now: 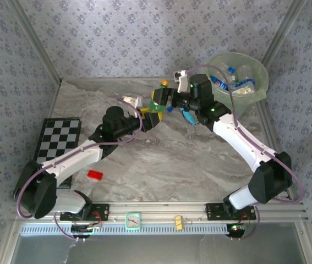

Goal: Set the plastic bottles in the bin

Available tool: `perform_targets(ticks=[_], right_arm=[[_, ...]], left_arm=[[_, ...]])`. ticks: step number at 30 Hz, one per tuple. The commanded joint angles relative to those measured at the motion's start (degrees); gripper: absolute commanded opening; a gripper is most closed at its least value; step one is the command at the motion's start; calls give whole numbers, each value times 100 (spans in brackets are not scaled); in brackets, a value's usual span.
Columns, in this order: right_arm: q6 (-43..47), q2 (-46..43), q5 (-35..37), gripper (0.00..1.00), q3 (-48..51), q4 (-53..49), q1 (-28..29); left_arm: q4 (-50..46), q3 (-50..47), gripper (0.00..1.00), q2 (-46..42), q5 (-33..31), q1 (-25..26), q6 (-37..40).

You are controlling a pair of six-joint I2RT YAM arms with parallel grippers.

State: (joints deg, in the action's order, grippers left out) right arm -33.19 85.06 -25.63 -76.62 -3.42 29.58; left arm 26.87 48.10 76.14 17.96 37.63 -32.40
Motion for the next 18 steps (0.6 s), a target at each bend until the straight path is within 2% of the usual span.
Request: perform_targets(ticks=[1, 6, 8, 12, 18], right_arm=[[-107, 153, -272, 72, 60, 292, 56], [-34, 290, -339, 61, -52, 200, 30], [-14, 292, -309, 58, -54, 177, 15], [208, 257, -134, 56, -232, -112, -114], [1229, 29, 635, 57, -1009, -1450, -460]], left_arm=[[241, -94, 53, -196, -130, 47, 95], [198, -139, 59, -257, -282, 69, 125], [138, -100, 69, -250, -306, 67, 138], [-75, -88, 98, -384, -540, 61, 164], [-467, -425, 100, -921, -1456, 35, 269]])
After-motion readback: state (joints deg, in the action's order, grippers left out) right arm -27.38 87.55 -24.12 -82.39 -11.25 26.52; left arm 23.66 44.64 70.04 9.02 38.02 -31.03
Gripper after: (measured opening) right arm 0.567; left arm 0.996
